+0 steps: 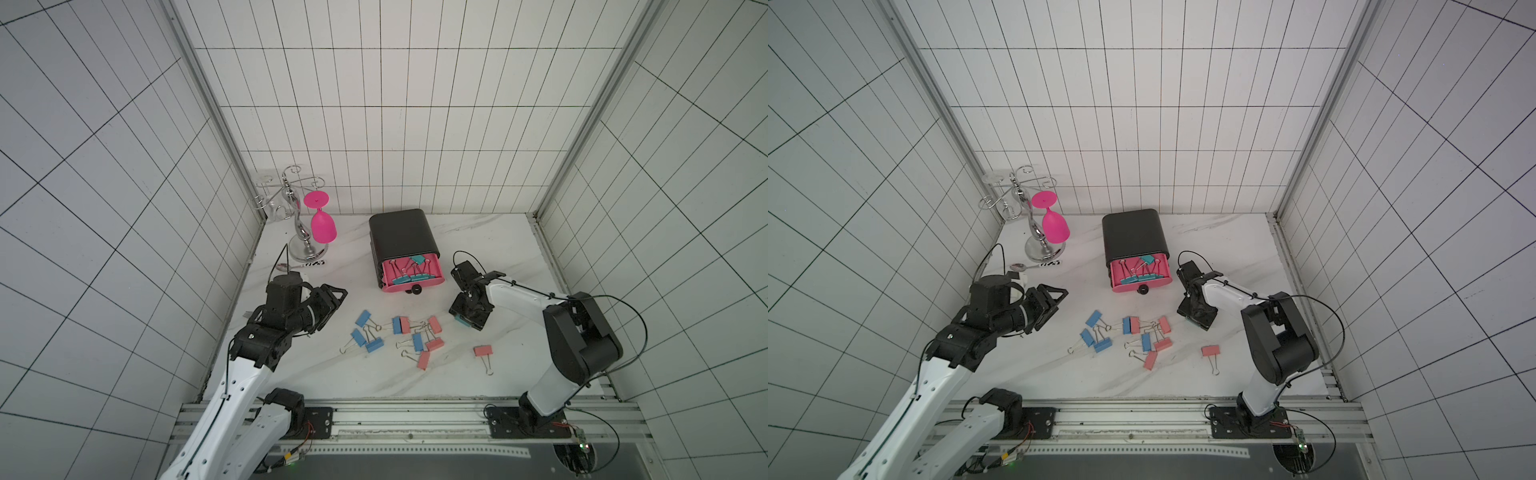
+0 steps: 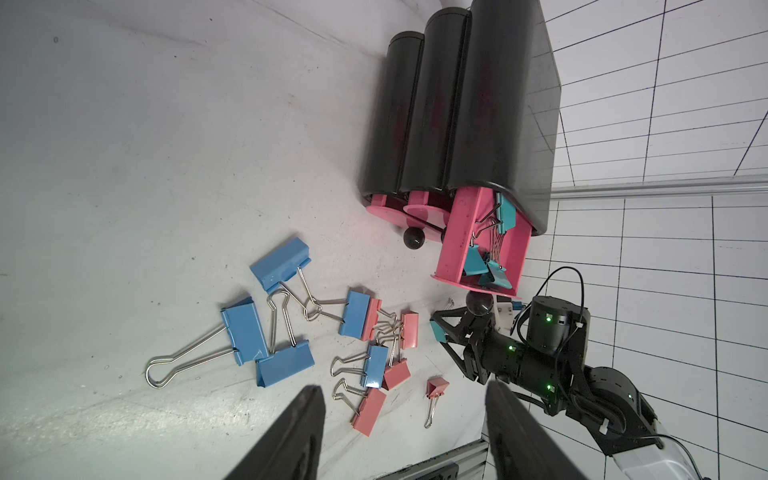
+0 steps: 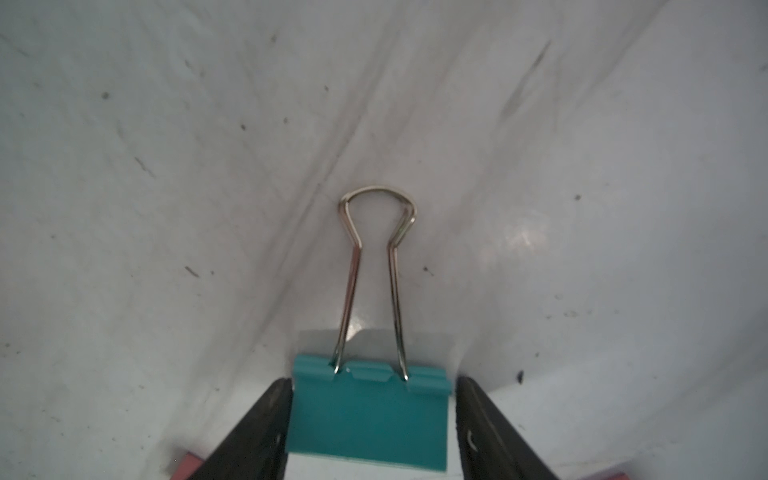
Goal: Put the binder clips in the drawer according to color
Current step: Pick up the binder clip at the center of the board, then place the binder clip in the drawer.
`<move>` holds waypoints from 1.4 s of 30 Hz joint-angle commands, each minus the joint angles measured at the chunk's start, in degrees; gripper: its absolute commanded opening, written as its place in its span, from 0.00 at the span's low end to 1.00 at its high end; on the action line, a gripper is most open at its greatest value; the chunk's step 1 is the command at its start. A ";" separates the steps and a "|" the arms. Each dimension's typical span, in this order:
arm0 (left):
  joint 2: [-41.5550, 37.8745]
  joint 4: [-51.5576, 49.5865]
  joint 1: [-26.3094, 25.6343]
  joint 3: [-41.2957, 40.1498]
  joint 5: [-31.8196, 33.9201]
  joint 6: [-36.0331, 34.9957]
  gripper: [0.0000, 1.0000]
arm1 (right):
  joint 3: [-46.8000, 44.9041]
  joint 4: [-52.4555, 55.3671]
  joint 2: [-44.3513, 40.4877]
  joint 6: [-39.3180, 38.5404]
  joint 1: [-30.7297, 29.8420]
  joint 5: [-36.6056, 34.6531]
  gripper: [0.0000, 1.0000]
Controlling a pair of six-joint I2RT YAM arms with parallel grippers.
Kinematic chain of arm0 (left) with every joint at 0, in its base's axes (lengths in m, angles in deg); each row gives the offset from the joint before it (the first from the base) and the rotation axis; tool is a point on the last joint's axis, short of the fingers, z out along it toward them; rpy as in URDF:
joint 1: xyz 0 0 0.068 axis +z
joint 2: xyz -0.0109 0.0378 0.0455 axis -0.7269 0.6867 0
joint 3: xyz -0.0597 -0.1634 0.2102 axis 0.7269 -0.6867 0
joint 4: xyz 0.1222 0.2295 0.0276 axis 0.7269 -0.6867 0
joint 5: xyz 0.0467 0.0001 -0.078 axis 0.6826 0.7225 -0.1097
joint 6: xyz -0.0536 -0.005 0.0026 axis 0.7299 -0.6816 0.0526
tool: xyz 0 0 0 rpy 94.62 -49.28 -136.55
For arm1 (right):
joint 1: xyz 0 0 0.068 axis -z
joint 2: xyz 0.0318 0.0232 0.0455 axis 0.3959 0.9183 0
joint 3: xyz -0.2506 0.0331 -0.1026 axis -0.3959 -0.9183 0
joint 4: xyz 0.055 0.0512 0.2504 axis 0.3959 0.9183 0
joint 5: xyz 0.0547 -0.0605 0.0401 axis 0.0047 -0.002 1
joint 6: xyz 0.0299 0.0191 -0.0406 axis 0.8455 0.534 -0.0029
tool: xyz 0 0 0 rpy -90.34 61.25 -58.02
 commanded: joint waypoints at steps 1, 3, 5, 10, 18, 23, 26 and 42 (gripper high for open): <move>-0.52 1.44 0.22 -0.43 -0.54 -0.54 0.65 | -1.91 -0.32 -1.19 0.87 0.38 0.14 0.61; -0.42 1.42 0.22 -0.24 -0.54 -0.54 0.65 | -1.96 -0.23 -2.03 0.63 0.41 0.10 0.57; -0.31 1.47 0.22 -0.07 -0.58 -0.46 0.65 | -1.96 0.24 -3.19 0.44 0.35 0.10 0.52; 0.06 1.39 0.17 0.79 -0.84 -0.60 0.65 | -1.45 3.12 -9.35 -0.99 0.39 -1.61 0.45; 2.29 1.29 0.20 3.22 -1.75 -1.31 0.65 | 5.15 10.59 -22.09 -7.87 0.41 -6.15 0.40; 4.72 1.83 0.05 4.45 -4.30 -1.05 0.65 | 12.64 10.62 -20.89 -8.45 -0.06 -1.56 0.38; 5.49 1.66 -1.10 5.34 -4.14 -0.91 0.64 | 17.38 9.07 -17.88 -8.22 -1.32 1.10 0.38; 3.17 -0.80 -2.50 5.86 -1.02 -0.34 0.64 | 35.00 -0.61 -0.58 2.78 -11.68 5.48 0.40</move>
